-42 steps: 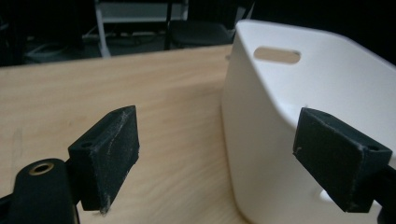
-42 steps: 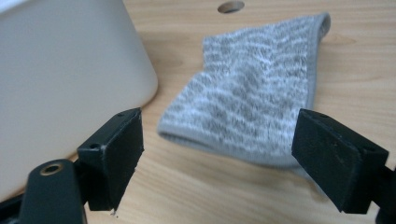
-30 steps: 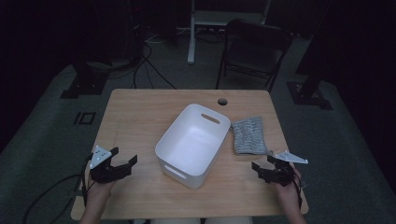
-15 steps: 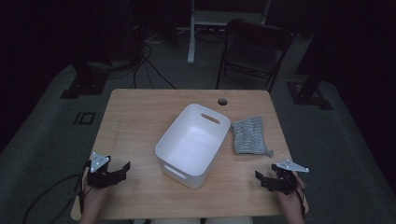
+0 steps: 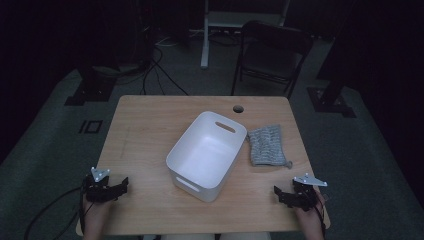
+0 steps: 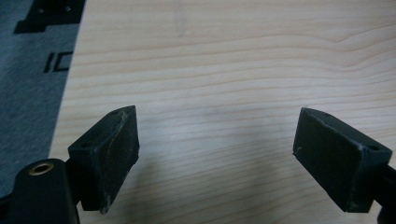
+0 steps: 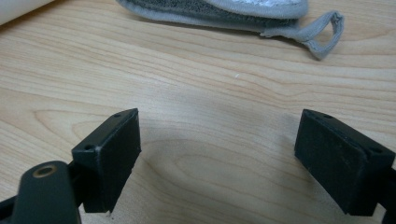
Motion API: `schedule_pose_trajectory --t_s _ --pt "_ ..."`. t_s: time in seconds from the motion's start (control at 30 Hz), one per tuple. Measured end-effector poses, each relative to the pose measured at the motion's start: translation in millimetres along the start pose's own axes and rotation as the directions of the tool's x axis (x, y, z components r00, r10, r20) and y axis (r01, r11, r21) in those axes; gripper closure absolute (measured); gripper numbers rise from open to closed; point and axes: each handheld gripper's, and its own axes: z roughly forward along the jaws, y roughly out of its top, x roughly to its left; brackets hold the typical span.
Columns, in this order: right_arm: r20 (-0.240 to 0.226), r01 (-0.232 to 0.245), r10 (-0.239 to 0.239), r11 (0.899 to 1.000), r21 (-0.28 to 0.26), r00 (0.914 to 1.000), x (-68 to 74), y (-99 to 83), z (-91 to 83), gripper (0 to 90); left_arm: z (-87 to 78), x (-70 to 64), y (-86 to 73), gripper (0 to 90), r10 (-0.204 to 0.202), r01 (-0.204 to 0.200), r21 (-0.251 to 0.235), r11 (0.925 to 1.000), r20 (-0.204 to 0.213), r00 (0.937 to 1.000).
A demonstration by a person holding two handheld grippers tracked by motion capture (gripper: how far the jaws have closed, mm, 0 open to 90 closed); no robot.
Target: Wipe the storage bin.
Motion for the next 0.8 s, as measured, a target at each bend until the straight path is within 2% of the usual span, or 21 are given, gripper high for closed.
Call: schedule_pose_trajectory --t_s 0.13,0.2,0.27,0.8 --pt "0.032 0.017 -0.017 1.0 0.011 0.9993 3.2 0.4 1.1 14.2 4.8 -0.4 -2.2 14.6 0.004 -0.004 0.03 0.9996 -0.014 0.9999" --pt "0.049 0.032 -0.033 0.999 0.018 0.9983 5.0 0.5 1.9 14.0 6.8 0.5 -3.1 14.6 -0.015 0.015 0.025 0.9996 -0.008 0.9999" --pt "0.066 0.044 -0.045 0.999 0.027 0.9968 7.1 0.7 2.7 13.5 7.3 1.4 -3.3 14.6 -0.017 0.017 0.021 0.9996 -0.013 0.9998" --pt "0.076 0.037 -0.039 0.999 0.027 0.9963 6.5 0.8 2.9 12.8 8.5 -2.6 -2.2 14.3 -0.048 0.049 0.02 0.9986 -0.043 0.9979"
